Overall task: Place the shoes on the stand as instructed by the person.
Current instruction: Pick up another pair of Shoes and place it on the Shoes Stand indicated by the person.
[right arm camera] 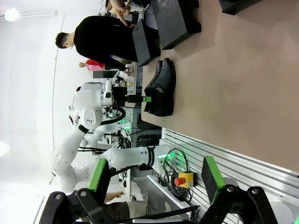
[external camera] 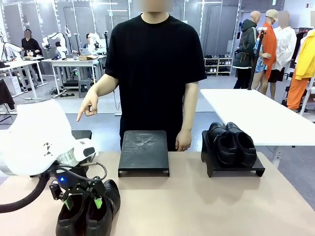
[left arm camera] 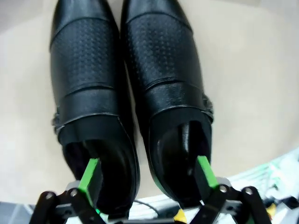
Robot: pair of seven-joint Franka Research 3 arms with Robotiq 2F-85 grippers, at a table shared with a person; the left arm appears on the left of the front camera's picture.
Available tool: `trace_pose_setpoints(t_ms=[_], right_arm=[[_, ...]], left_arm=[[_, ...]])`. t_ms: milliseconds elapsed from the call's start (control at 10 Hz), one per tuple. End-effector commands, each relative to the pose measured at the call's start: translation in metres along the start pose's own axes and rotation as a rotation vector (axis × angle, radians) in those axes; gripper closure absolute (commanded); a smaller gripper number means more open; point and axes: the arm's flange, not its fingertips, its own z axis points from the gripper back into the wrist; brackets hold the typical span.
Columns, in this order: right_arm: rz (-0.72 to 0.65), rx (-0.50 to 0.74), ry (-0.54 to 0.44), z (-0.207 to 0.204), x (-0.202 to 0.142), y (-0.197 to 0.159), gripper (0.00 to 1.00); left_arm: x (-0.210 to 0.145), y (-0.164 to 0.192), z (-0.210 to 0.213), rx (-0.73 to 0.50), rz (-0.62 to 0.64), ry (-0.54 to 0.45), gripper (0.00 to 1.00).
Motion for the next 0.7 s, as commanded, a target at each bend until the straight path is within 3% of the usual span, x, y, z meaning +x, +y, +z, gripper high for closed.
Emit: trace_pose_setpoints(t_ms=[0,300,500,600], right_arm=[[0.023,0.005,-0.003,0.002,-0.001,-0.001,0.00],[0.023,0.005,-0.003,0.002,-0.001,-0.001,0.00],[0.023,0.005,-0.003,0.002,-0.001,-0.001,0.00],[0.023,0.005,-0.003,0.002,-0.001,-0.001,0.00]], left_arm=[[0.010,-0.009,0.002,0.012,0.067,0.021,0.00],[0.015,-0.013,-0.022,0.057,0.104,0.020,0.00],[0.014,-0.010,-0.041,0.063,0.131,0.009,0.38],[0.013,-0.007,-0.049,0.084,0.137,0.004,0.77]])
